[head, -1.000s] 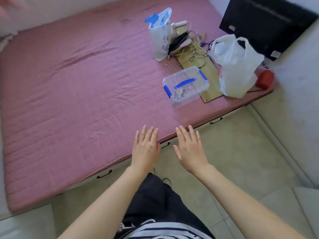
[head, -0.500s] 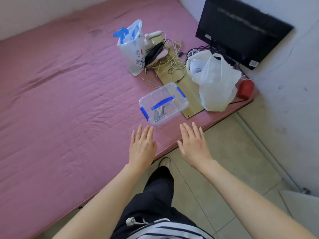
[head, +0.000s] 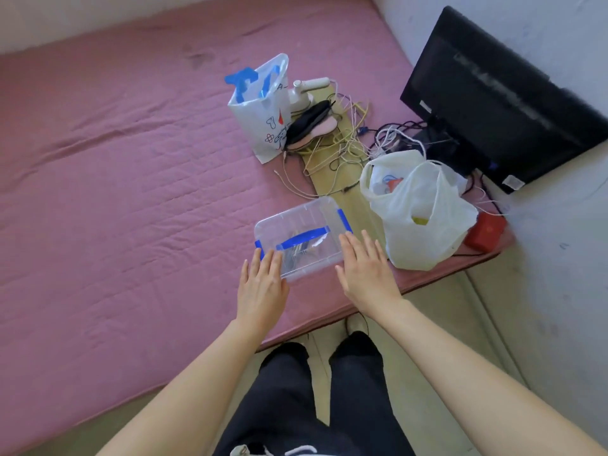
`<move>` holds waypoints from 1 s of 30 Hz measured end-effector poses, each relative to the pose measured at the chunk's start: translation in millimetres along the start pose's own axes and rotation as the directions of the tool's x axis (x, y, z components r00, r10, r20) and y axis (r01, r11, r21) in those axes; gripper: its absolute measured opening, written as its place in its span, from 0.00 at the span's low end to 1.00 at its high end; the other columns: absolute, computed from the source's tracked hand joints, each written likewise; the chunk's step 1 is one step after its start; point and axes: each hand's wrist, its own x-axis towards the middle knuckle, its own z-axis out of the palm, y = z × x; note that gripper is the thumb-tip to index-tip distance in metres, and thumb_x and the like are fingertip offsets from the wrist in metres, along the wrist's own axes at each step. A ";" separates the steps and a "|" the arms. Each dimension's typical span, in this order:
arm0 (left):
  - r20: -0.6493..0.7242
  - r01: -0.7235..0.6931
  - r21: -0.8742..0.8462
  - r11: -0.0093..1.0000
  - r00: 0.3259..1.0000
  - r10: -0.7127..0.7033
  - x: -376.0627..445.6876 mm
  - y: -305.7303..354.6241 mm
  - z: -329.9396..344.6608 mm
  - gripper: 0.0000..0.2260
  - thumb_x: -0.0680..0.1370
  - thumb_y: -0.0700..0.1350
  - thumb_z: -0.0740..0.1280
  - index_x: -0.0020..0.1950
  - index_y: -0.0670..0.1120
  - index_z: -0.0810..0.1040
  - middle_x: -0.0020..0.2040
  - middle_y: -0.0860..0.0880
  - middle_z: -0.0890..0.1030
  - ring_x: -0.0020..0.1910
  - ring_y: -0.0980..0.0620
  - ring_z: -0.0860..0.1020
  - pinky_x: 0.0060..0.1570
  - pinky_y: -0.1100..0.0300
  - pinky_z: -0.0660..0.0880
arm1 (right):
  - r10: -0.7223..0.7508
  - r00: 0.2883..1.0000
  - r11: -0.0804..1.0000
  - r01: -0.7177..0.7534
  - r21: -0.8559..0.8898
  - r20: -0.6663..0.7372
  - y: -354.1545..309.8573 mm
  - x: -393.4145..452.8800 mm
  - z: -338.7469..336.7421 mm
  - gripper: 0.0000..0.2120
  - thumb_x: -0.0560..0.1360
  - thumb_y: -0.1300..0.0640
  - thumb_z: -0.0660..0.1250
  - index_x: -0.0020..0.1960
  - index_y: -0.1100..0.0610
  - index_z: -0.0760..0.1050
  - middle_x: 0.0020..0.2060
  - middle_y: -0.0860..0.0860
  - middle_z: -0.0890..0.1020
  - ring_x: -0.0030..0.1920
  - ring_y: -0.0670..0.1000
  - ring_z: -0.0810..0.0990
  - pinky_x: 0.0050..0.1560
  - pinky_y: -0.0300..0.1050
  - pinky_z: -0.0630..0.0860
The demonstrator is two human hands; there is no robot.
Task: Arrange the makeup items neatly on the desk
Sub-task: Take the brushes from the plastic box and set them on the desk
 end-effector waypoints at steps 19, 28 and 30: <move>0.023 0.491 -0.213 0.845 0.867 -0.498 90.5 20.3 105.2 0.27 0.82 0.50 0.56 0.78 0.44 0.53 0.78 0.47 0.55 0.77 0.45 0.50 0.74 0.49 0.53 | -0.232 0.965 0.967 0.243 -0.081 0.125 100.3 160.9 76.3 0.29 0.81 0.49 0.51 0.77 0.60 0.47 0.77 0.56 0.53 0.77 0.58 0.50 0.76 0.51 0.51; -0.074 0.480 -0.380 0.791 0.836 -0.543 133.9 -18.8 157.4 0.26 0.82 0.47 0.56 0.77 0.40 0.53 0.78 0.43 0.56 0.76 0.44 0.56 0.74 0.51 0.57 | -0.078 0.993 0.971 0.054 0.234 0.092 92.4 208.0 130.6 0.30 0.82 0.52 0.53 0.78 0.60 0.45 0.77 0.62 0.49 0.76 0.60 0.51 0.74 0.54 0.54; -0.073 0.467 -0.491 0.736 0.819 -0.569 136.6 -22.6 166.9 0.25 0.82 0.46 0.56 0.77 0.39 0.54 0.77 0.42 0.59 0.74 0.43 0.60 0.71 0.50 0.60 | -0.046 0.993 0.942 0.008 0.335 0.106 92.2 212.3 142.3 0.30 0.82 0.52 0.52 0.78 0.59 0.44 0.76 0.61 0.50 0.76 0.60 0.52 0.73 0.53 0.56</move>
